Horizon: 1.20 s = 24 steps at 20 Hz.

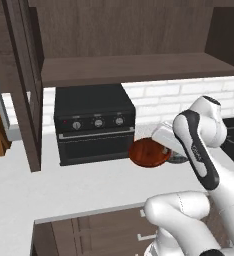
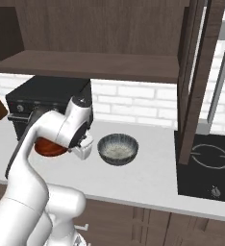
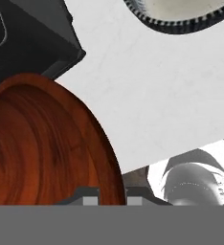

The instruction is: Pick up the bowls on the counter and stack them on top of one another in the open cabinet. Place the smaller bowl on top of the larger bowl.

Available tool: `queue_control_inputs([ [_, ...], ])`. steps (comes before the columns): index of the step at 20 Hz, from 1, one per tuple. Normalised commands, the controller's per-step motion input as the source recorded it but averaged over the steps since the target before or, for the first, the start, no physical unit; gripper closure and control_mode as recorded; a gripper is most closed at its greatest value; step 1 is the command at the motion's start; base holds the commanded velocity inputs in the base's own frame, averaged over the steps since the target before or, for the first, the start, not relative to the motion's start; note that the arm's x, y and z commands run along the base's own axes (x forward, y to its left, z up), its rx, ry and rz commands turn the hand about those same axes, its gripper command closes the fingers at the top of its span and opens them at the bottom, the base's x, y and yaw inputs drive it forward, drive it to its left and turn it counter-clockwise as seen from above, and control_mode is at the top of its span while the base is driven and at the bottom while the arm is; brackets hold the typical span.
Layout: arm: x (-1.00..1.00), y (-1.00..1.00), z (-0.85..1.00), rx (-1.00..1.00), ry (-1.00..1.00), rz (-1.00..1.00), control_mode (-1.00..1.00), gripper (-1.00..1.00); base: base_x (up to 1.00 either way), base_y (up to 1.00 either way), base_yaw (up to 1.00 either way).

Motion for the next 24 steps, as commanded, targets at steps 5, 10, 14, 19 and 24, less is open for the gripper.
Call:
queue_control_inputs([
  [5,0.08,-0.98,0.10,0.09,0.04,-0.10,-1.00,1.00,0.00,0.00,0.00],
  [10,0.37,-0.82,0.02,0.08,0.05,-0.07,-1.00,1.00,0.00,0.00,0.00],
  [14,0.54,-0.54,0.00,0.02,0.04,0.00,-1.00,1.00,0.00,0.00,0.00],
  [19,0.52,-0.50,-0.06,0.00,0.03,-0.03,-1.00,1.00,0.00,0.00,0.00],
  [24,0.41,-0.32,-0.29,-0.01,0.00,-0.11,-1.00,1.00,0.00,0.00,0.00],
])
